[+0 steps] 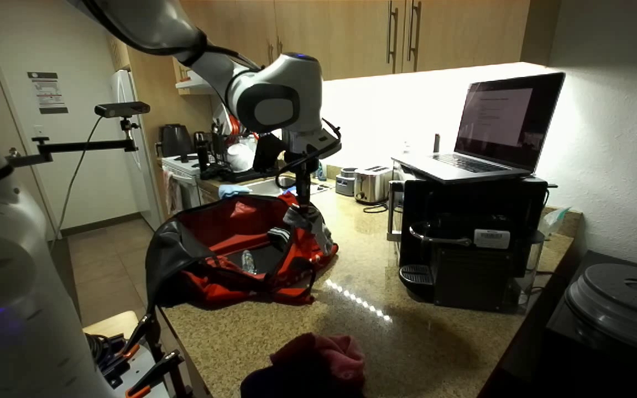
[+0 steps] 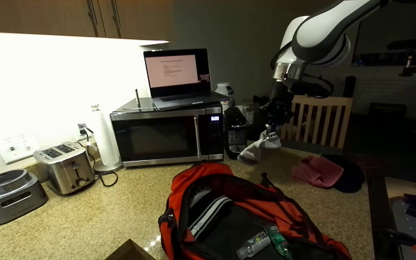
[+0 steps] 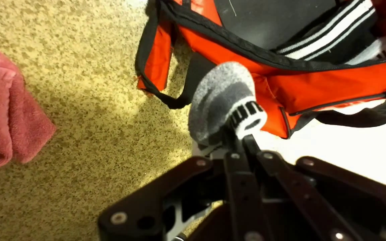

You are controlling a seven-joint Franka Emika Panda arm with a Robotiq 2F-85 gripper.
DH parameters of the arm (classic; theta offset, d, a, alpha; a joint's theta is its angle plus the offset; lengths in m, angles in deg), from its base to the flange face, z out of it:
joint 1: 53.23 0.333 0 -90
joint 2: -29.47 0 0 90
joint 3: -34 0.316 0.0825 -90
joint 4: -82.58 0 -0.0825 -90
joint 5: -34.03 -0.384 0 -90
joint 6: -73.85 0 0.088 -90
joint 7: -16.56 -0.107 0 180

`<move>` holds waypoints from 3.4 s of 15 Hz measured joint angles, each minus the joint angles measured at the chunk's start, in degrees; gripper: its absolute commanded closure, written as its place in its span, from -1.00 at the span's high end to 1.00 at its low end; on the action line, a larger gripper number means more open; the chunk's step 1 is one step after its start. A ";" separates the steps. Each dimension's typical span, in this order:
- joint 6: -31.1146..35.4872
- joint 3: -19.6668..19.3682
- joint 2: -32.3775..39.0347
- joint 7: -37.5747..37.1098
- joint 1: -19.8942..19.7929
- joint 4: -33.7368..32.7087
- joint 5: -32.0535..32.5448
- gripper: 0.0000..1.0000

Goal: Remove the sock from the bag

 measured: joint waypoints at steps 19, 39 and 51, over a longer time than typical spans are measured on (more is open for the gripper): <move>15.13 5.31 17.97 -36.47 1.34 -14.21 20.61 -0.91; -8.38 1.33 29.14 -27.76 8.41 -32.24 24.29 -0.92; -13.39 1.29 28.13 -25.84 8.65 -34.34 24.32 -0.92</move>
